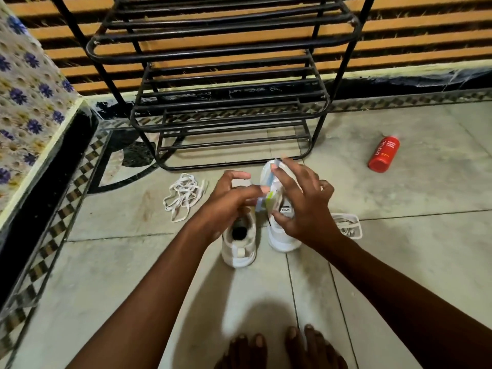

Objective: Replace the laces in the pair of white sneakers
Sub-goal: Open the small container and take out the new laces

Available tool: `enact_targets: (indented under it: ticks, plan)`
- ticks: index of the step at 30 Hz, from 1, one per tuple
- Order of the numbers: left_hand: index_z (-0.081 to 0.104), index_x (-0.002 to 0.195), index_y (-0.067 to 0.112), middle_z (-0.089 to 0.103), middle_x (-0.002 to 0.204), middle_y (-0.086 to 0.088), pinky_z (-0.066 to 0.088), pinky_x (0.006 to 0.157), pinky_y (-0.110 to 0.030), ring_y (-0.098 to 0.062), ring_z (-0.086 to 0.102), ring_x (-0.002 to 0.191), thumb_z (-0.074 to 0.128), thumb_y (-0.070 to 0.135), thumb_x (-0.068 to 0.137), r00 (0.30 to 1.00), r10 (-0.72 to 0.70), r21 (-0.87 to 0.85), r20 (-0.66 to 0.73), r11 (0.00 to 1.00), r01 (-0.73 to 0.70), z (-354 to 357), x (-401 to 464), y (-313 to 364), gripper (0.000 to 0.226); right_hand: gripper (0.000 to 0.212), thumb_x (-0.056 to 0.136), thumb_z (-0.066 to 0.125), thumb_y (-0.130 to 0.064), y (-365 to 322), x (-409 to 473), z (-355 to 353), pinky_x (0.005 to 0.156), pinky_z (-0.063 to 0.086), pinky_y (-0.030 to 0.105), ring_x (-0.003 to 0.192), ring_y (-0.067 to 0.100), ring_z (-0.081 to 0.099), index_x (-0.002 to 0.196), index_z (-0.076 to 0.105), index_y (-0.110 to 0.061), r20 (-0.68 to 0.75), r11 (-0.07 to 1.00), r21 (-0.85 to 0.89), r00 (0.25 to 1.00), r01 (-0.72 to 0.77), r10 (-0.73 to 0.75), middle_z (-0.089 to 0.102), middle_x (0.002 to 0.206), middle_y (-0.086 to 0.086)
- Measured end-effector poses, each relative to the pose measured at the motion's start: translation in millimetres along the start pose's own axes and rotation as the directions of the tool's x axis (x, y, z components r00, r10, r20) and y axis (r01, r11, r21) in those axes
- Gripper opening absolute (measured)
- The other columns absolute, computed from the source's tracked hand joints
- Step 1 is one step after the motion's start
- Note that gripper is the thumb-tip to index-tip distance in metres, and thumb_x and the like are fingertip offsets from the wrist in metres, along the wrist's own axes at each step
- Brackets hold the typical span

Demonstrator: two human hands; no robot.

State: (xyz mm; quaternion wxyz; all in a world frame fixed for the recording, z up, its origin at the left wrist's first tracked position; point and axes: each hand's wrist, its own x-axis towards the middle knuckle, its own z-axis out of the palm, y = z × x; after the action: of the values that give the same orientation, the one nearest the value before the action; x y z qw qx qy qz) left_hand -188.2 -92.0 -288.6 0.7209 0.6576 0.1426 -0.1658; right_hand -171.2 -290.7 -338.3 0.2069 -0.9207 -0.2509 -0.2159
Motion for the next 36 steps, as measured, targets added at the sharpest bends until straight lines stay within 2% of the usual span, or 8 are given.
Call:
enact_targets:
  ticks: [9, 15, 19, 21, 25, 28, 31, 36]
  plan:
    - [0.056, 0.119, 0.021, 0.078, 0.097, -0.012, 0.046, 0.068, -0.035, -0.022, 0.07, 0.077, 0.087, 0.026, 0.076, 0.988, -0.117, 0.054, 0.104, 0.992, 0.112, 62, 21, -9, 0.053, 0.06, 0.075, 0.072, -0.037, 55, -34, -27, 0.089, 0.031, 0.051, 0.12, 0.022, 0.059, 0.132, 0.064, -0.019, -0.125, 0.97, -0.241, 0.992, -0.002, -0.029, 0.06, 0.131, 0.0]
    - [0.059, 0.118, 0.024, 0.075, 0.108, -0.015, 0.051, 0.064, -0.033, -0.028, 0.063, 0.083, 0.087, 0.041, 0.071, 0.974, -0.168, 0.135, 0.153, 0.98, 0.148, 103, 36, -24, 0.057, 0.079, 0.068, 0.072, -0.027, 88, -59, -38, 0.088, 0.033, 0.046, 0.12, 0.023, 0.057, 0.143, 0.053, -0.013, 0.029, 0.977, -0.207, 0.998, -0.043, 0.05, 0.055, 0.136, 0.005]
    - [0.062, 0.115, 0.023, 0.068, 0.102, -0.009, 0.059, 0.063, -0.038, -0.026, 0.067, 0.077, 0.064, 0.036, 0.101, 0.993, 0.016, 0.29, 0.119, 0.956, -0.05, 132, 46, -33, 0.019, 0.085, 0.065, 0.077, -0.029, 112, -74, -40, 0.086, 0.033, 0.045, 0.116, 0.026, 0.058, 0.144, 0.052, -0.013, 0.106, 0.965, -0.229, 0.982, -0.126, 0.153, 0.056, 0.135, 0.006]
    - [0.063, 0.115, 0.033, 0.069, 0.103, 0.001, 0.061, 0.078, -0.048, -0.029, 0.071, 0.089, 0.055, 0.043, 0.104, 0.977, 0.144, 0.362, 0.155, 0.912, -0.192, 139, 50, -40, 0.017, 0.088, 0.062, 0.082, -0.028, 121, -83, -39, 0.085, 0.034, 0.046, 0.111, 0.03, 0.06, 0.143, 0.052, -0.012, 0.167, 0.961, -0.22, 0.964, -0.166, 0.205, 0.058, 0.132, 0.009]
    - [0.062, 0.127, 0.021, 0.067, 0.121, 0.004, 0.054, 0.089, -0.031, -0.02, 0.07, 0.1, 0.067, 0.027, 0.1, 0.935, 0.236, 0.563, 0.266, 0.749, -0.349, 155, 62, -53, 0.029, 0.083, 0.066, 0.081, -0.032, 141, -95, -39, 0.08, 0.025, 0.042, 0.112, 0.029, 0.058, 0.141, 0.05, -0.019, 0.315, 0.925, -0.279, 0.886, -0.257, 0.341, 0.059, 0.13, 0.002]
    - [0.06, 0.131, 0.018, 0.066, 0.125, 0.002, 0.056, 0.092, -0.033, -0.021, 0.068, 0.107, 0.082, 0.012, 0.083, 0.935, 0.207, 0.667, 0.286, 0.658, -0.35, 159, 73, -66, 0.053, 0.081, 0.073, 0.076, -0.035, 149, -99, -41, 0.083, 0.024, 0.042, 0.122, 0.026, 0.051, 0.145, 0.043, -0.023, 0.363, 0.898, -0.275, 0.828, -0.343, 0.427, 0.054, 0.135, 0.0]
    - [0.057, 0.135, 0.018, 0.064, 0.129, -0.003, 0.051, 0.095, -0.031, -0.023, 0.063, 0.116, 0.092, 0.02, 0.068, 0.925, 0.162, 0.792, 0.343, 0.48, -0.378, 160, 87, -84, 0.075, 0.084, 0.076, 0.075, -0.037, 153, -101, -40, 0.091, 0.028, 0.044, 0.13, 0.025, 0.044, 0.151, 0.038, -0.025, 0.421, 0.9, -0.242, 0.797, -0.363, 0.434, 0.047, 0.137, 0.002]
    - [0.052, 0.13, 0.018, 0.061, 0.126, -0.007, 0.048, 0.092, -0.03, -0.025, 0.058, 0.117, 0.089, 0.031, 0.071, 0.942, 0.117, 0.877, 0.314, 0.345, -0.335, 162, 89, -102, 0.07, 0.08, 0.072, 0.075, -0.04, 146, -97, -32, 0.086, 0.028, 0.041, 0.122, 0.022, 0.044, 0.144, 0.043, -0.03, 0.452, 0.924, -0.289, 0.816, -0.25, 0.361, 0.043, 0.131, -0.003]
